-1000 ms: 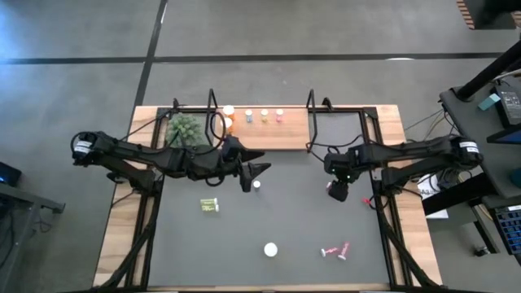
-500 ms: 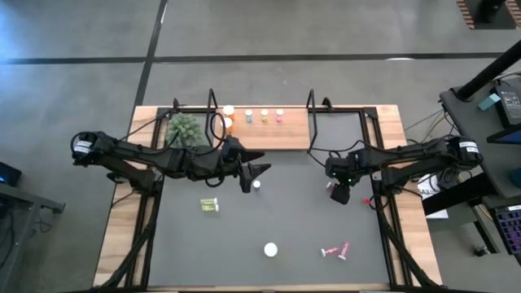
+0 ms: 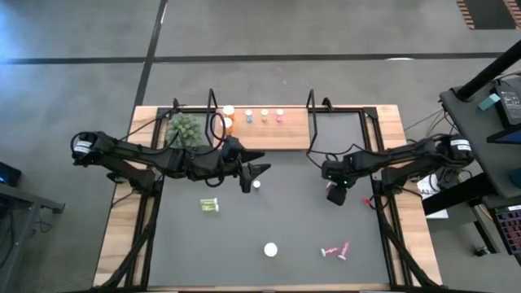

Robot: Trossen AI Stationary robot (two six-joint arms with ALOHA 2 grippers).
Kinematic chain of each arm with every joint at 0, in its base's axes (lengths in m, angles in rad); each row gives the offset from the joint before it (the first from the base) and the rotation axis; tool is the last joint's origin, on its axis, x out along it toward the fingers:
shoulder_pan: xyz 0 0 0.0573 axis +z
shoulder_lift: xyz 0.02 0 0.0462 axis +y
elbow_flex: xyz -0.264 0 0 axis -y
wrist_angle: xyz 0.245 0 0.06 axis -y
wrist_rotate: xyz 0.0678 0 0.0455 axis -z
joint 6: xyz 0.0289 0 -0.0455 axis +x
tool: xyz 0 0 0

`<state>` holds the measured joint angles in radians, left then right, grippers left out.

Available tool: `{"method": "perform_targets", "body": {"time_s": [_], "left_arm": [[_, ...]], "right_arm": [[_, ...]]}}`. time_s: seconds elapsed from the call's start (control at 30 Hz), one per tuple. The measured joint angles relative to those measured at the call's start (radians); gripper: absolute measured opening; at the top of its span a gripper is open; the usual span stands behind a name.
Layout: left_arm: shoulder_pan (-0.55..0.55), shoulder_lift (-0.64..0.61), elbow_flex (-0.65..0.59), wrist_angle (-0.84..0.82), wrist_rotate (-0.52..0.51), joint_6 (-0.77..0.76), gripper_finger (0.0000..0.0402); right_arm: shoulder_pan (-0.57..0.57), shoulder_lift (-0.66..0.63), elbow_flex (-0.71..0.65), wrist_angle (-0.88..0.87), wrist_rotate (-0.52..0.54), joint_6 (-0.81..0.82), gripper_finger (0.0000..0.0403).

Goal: Pick and place medicine bottles onto shelf by color
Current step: Put the right blue pill bottle on the shelf aligned with the other blue pill bottle

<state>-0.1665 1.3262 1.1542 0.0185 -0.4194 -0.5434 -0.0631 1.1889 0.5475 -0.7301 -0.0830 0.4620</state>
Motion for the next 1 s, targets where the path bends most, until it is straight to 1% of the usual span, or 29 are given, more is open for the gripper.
{"method": "perform_targets", "body": {"time_s": [0.17, 0.33, 0.5, 0.6, 0.77, 1.0], "left_arm": [[0.0, 0.0, 0.0, 0.0, 0.0, 0.0, 0.0234], [0.001, 0.0, 0.0, -0.002, 0.0, 0.001, 0.0234], [0.001, 0.0, 0.0, -0.004, 0.0, 0.01, 0.0234], [0.0, 0.0, 0.0, -0.004, 0.0, 0.01, 0.0234], [0.001, 0.0, 0.0, -0.002, -0.001, 0.01, 0.0234], [0.001, 0.002, 0.0, -0.002, -0.003, 0.01, 0.0234]], "right_arm": [[0.0, 0.051, 0.004, 0.002, 0.006, 0.0, 0.0154], [0.0, 0.034, 0.004, 0.002, 0.008, 0.0, 0.0135], [0.0, -0.034, 0.0, 0.032, -0.014, 0.032, 0.0133], [0.0, -0.095, 0.001, 0.029, -0.014, 0.063, 0.0133], [0.0, -0.197, 0.001, 0.09, -0.011, 0.116, 0.0133], [0.0, -0.282, 0.002, 0.084, -0.03, 0.125, 0.0133]]}}
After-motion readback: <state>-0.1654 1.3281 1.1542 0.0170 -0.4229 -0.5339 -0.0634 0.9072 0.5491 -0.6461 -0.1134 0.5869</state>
